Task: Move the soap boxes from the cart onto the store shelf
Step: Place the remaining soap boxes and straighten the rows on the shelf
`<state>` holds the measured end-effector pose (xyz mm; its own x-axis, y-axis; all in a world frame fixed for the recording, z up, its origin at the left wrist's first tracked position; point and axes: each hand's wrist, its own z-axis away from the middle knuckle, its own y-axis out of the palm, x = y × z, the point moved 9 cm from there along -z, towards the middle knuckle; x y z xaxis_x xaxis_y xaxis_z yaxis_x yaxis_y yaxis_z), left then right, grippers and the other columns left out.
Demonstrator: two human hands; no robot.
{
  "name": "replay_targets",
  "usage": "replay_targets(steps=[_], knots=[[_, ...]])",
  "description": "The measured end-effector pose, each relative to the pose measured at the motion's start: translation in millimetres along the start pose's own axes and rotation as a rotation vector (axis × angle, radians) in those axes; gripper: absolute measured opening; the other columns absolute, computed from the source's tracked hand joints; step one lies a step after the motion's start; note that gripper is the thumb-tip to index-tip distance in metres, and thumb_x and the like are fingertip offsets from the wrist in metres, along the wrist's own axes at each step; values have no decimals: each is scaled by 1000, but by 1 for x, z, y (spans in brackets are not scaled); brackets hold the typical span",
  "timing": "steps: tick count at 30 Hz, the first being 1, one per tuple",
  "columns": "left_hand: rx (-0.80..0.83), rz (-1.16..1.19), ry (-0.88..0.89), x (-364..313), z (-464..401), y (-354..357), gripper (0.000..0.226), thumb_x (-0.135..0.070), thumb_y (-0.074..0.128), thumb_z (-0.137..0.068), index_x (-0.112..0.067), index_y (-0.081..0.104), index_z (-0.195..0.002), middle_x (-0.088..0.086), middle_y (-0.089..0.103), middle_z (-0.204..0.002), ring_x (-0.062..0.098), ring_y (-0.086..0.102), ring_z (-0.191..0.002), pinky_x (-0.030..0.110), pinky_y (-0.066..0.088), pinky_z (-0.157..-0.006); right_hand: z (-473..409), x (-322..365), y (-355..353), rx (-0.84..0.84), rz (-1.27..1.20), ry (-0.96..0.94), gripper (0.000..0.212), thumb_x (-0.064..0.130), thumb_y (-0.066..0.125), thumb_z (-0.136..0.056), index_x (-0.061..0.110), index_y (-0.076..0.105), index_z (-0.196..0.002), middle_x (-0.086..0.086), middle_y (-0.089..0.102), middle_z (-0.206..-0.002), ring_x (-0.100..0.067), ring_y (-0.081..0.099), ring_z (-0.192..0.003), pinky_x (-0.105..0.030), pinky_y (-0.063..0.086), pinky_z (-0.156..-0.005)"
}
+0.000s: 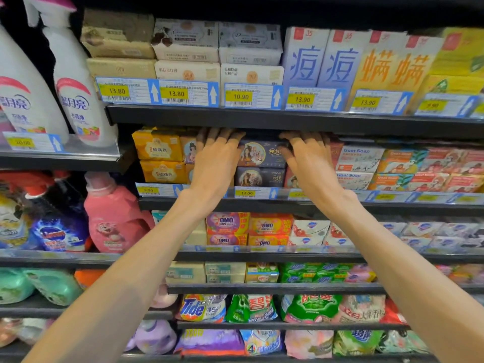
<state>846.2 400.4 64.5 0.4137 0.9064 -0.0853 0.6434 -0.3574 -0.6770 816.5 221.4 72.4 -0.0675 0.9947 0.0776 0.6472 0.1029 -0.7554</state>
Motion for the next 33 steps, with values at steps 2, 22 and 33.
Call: replay_targets(steps=[2, 22, 33], knots=[[-12, -14, 2, -2, 2, -3, 36, -25, 53, -100, -18, 63, -134, 6, 63, -137, 33, 46, -136, 51, 26, -119, -2, 0, 0, 12, -16, -5, 36, 35, 55, -98, 17, 63, -128, -16, 66, -122, -40, 52, -122, -51, 33, -110], [-73, 232, 226, -64, 47, -21, 35, -13, 55, -98, -9, 59, -133, 8, 59, -132, 27, 51, -127, 40, 38, -111, 54, -8, -24, -54, -102, -106, 37, 25, 55, -99, 9, 57, -132, -7, 59, -134, -26, 51, -128, -40, 37, -112], [204, 201, 205, -156, 52, 33, 54, -15, 54, -90, -7, 48, -144, 8, 45, -150, 25, 38, -142, 37, 34, -118, 74, -69, -17, 73, -96, -58, 39, 19, 50, -98, 10, 55, -136, -6, 58, -139, -23, 54, -128, -37, 46, -104]])
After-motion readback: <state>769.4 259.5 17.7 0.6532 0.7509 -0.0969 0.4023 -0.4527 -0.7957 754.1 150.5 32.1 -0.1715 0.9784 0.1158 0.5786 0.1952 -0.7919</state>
